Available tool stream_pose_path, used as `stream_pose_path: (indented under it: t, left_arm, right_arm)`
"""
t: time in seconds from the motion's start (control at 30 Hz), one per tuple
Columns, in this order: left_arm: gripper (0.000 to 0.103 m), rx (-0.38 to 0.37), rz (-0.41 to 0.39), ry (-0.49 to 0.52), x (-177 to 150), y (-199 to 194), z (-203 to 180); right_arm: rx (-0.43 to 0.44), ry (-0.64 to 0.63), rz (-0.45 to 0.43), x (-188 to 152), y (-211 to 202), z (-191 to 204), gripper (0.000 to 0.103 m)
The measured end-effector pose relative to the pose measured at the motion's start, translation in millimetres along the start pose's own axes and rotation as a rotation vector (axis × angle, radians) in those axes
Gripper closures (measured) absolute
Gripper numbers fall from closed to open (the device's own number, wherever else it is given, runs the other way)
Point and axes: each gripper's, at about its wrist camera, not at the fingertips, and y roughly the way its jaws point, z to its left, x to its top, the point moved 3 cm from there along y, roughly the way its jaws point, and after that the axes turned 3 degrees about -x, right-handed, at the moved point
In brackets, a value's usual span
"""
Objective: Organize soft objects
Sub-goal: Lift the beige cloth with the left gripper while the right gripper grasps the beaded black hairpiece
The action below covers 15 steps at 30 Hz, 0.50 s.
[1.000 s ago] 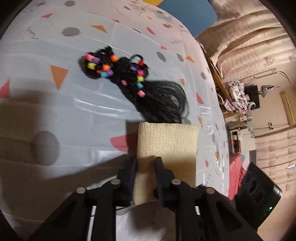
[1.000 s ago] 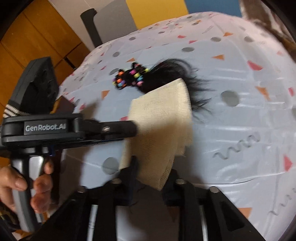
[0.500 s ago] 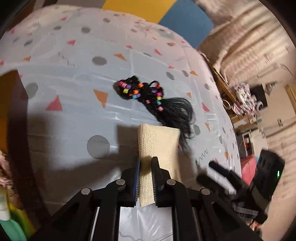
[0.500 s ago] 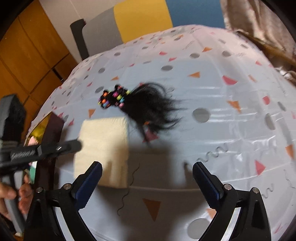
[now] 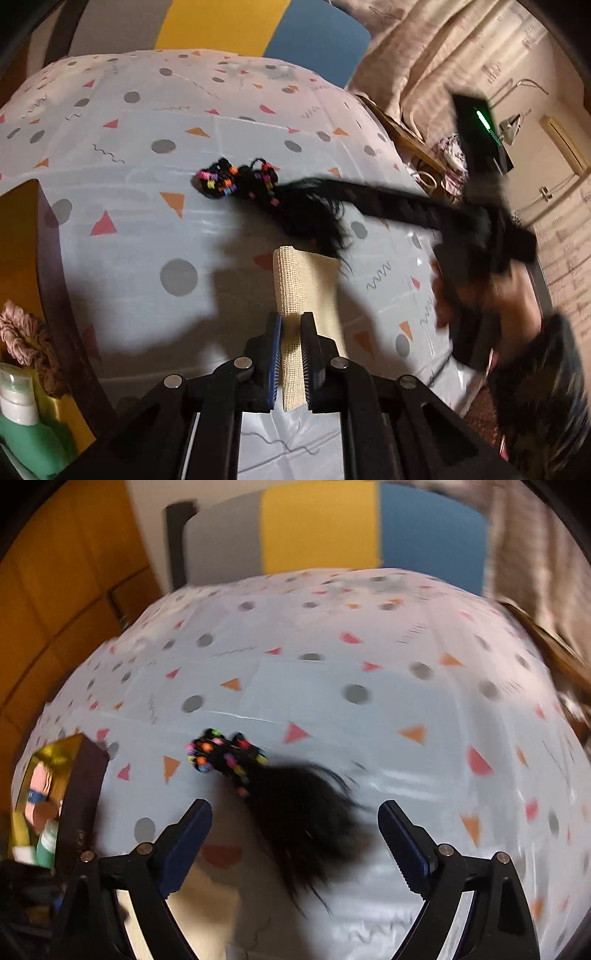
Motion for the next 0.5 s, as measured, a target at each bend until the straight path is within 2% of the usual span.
stream_pose_path:
  t: [0.07, 0.1, 0.23, 0.27, 0.3, 0.33, 0.37, 0.4, 0.43, 0.5]
  left_arm:
    - [0.094, -0.015, 0.006, -0.008, -3.4, -1.5, 0.4]
    - [0.094, -0.013, 0.006, -0.005, -5.0, -2.7, 0.1]
    - [0.094, 0.003, 0.011, 0.006, -9.3, -2.4, 1.0]
    - [0.094, 0.009, 0.014, 0.009, -9.6, -1.5, 1.1]
    - [0.094, 0.01, 0.024, 0.004, -10.2, 0.4, 2.1]
    - [0.094, 0.007, 0.032, 0.0, -11.2, 1.6, 2.4]
    - [0.094, 0.008, 0.038, 0.0, -11.3, 3.4, 2.5]
    - [0.094, 0.012, 0.044, 0.004, -11.5, 5.8, 2.3]
    - [0.094, 0.011, 0.052, 0.002, -11.9, 8.1, 1.9]
    - [0.094, 0.004, 0.065, 0.006, -13.2, 11.5, -1.0]
  right_arm:
    - [-0.016, -0.078, 0.021, 13.6, 11.6, 11.1, 0.011]
    - [0.003, -0.111, 0.042, 16.3, 16.9, 15.6, 0.011]
    - [-0.031, -0.225, 0.135, 18.4, 45.5, 30.6, 0.011]
    - [-0.04, -0.232, 0.158, 15.0, 52.4, 31.1, 0.014]
    - [-0.028, -0.229, 0.178, 11.3, 56.6, 31.0, 0.022]
    - [0.01, -0.219, 0.217, 4.0, 62.8, 30.5, 0.046]
    - [0.022, -0.21, 0.25, -2.2, 68.1, 28.2, 0.076]
    - [-0.003, -0.196, 0.252, -7.3, 70.1, 23.9, 0.083]
    - [-0.004, -0.154, 0.213, -9.1, 63.6, 17.4, 0.097]
    - [0.016, -0.104, 0.21, -17.1, 54.1, 8.6, 0.097]
